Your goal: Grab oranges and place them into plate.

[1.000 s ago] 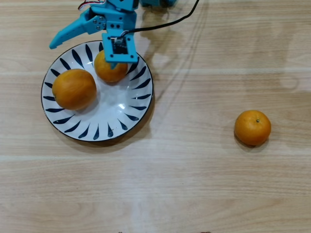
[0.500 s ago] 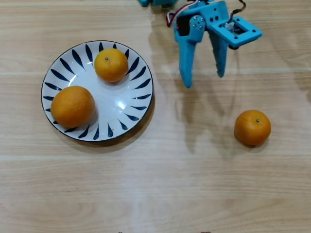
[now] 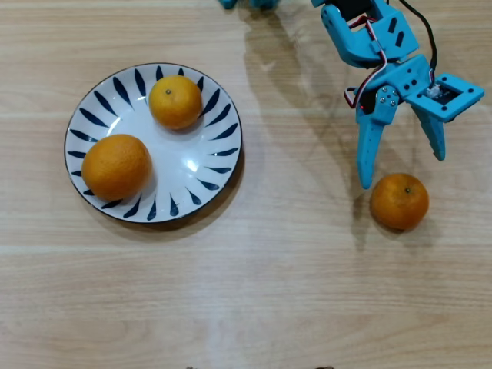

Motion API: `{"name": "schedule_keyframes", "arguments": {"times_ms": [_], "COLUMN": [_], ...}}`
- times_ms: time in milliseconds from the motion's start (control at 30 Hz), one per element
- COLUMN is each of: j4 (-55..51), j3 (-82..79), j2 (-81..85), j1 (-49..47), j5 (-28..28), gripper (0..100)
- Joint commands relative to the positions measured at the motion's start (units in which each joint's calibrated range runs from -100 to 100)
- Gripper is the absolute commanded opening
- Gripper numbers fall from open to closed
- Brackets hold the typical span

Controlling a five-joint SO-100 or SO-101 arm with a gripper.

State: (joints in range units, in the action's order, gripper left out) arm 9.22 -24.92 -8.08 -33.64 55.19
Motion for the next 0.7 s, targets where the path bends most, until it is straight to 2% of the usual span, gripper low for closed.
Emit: {"name": "schedule_keyframes", "arguments": {"times_ms": [0,267,433,667], "j4": [3.7,3.8,3.8,3.8], "j3": [5.1,14.3,14.8,15.0], "j2": [-4.1,-15.1,-18.8,-21.8], "j1": [-0.6,-0.6,-1.0,-1.4], "j5": [0.7,0.9,3.4,3.7], "gripper": [44,44,44,44]}}
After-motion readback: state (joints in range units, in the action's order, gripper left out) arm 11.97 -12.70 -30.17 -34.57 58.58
